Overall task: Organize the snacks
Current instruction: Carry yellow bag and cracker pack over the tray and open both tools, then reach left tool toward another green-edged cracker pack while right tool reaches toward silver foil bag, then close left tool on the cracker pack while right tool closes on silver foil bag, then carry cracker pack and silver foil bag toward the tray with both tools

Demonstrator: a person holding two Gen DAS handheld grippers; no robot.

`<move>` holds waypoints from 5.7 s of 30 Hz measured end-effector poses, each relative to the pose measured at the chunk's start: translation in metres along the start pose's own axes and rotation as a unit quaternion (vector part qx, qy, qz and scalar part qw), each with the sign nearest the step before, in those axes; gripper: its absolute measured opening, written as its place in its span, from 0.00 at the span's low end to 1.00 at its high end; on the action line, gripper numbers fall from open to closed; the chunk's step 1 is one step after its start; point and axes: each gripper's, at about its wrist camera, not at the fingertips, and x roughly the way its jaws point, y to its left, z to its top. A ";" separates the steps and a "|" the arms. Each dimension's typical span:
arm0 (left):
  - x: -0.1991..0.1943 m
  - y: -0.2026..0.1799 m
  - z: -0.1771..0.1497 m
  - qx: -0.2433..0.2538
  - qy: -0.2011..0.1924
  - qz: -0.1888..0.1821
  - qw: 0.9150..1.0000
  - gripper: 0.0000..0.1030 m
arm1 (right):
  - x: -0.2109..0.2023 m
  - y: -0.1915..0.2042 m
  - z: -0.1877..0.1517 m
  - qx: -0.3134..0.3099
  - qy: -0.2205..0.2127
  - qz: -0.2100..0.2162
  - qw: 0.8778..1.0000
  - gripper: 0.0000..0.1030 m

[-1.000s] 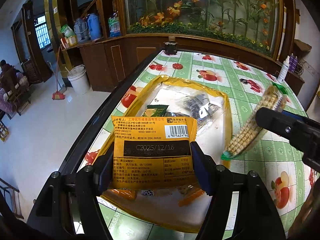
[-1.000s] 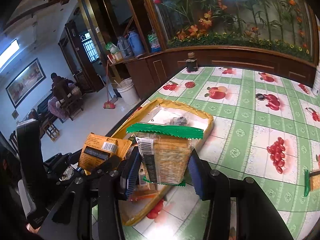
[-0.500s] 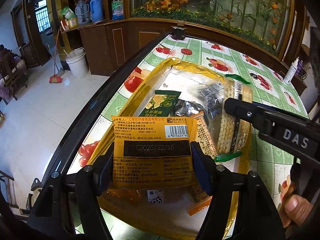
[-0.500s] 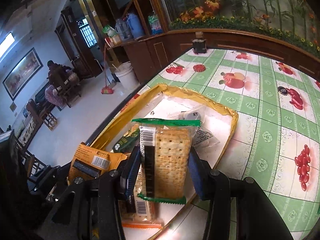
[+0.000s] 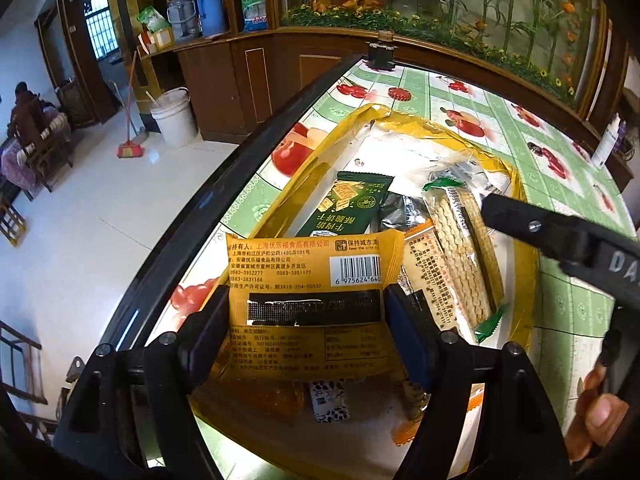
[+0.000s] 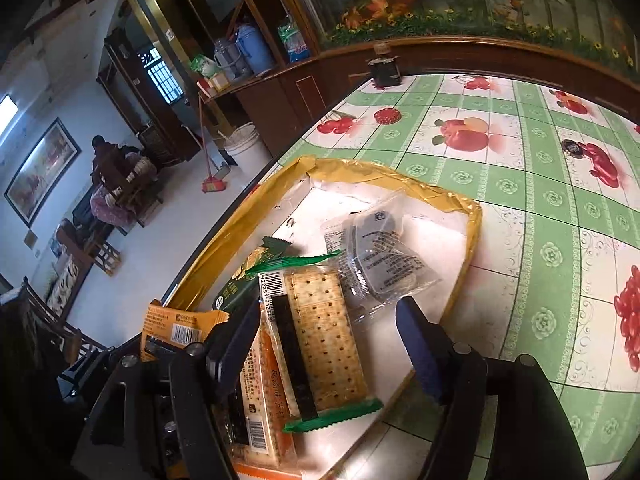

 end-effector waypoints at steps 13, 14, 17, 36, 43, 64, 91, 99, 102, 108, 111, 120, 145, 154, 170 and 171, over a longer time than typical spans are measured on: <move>-0.035 -0.022 0.002 0.023 -0.042 0.004 0.999 0.75 | -0.061 -0.034 -0.023 0.034 -0.037 -0.008 0.999 0.74; -0.038 -0.024 0.002 0.025 -0.044 0.003 0.999 0.75 | -0.066 -0.037 -0.025 0.037 -0.040 -0.008 0.998 0.74; -0.046 -0.032 0.001 0.028 -0.051 -0.007 0.998 0.75 | -0.081 -0.047 -0.033 0.043 -0.049 -0.014 0.998 0.74; -0.074 -0.140 -0.022 0.104 -0.059 -0.089 0.989 0.75 | -0.174 -0.150 -0.101 0.135 -0.106 -0.073 0.982 0.76; -0.080 -0.200 -0.034 0.161 -0.050 -0.130 0.977 0.75 | -0.222 -0.200 -0.143 0.178 -0.131 -0.118 0.968 0.77; -0.089 -0.346 -0.050 0.299 -0.032 -0.217 0.929 0.74 | -0.288 -0.291 -0.186 0.208 -0.122 -0.217 0.946 0.82; -0.033 -0.453 -0.052 0.446 0.021 -0.304 0.842 0.56 | -0.240 -0.334 -0.162 0.138 0.011 -0.282 0.949 0.79; -0.044 -0.422 -0.059 0.425 0.017 -0.280 0.861 0.43 | -0.241 -0.320 -0.162 0.137 -0.009 -0.275 0.952 0.60; -0.049 -0.401 -0.056 0.401 0.014 -0.261 0.878 0.43 | -0.245 -0.304 -0.159 0.135 -0.026 -0.260 0.956 0.60; -0.065 -0.339 -0.046 0.323 -0.004 -0.221 0.920 0.43 | -0.251 -0.268 -0.146 0.127 -0.059 -0.215 0.966 0.60; -0.074 -0.305 -0.043 0.285 -0.025 -0.182 0.941 0.43 | -0.247 -0.246 -0.139 0.117 -0.068 -0.190 0.972 0.59; -0.099 -0.223 -0.030 0.208 -0.090 -0.124 0.966 0.43 | -0.213 -0.185 -0.113 0.082 -0.071 -0.131 0.985 0.59; -0.085 -0.117 -0.001 0.098 -0.102 -0.077 0.987 0.43 | -0.141 -0.062 -0.057 -0.027 -0.046 -0.064 0.997 0.59; -0.074 -0.088 0.006 0.072 -0.098 -0.060 0.991 0.43 | -0.112 -0.038 -0.045 -0.031 -0.037 -0.035 0.998 0.59; -0.051 -0.045 0.018 0.035 -0.087 -0.037 0.995 0.43 | -0.073 -0.003 -0.024 -0.056 -0.026 -0.012 0.998 0.59; -0.049 -0.043 0.019 0.033 -0.085 -0.035 0.995 0.43 | -0.070 -0.002 -0.023 -0.057 -0.025 -0.012 0.998 0.59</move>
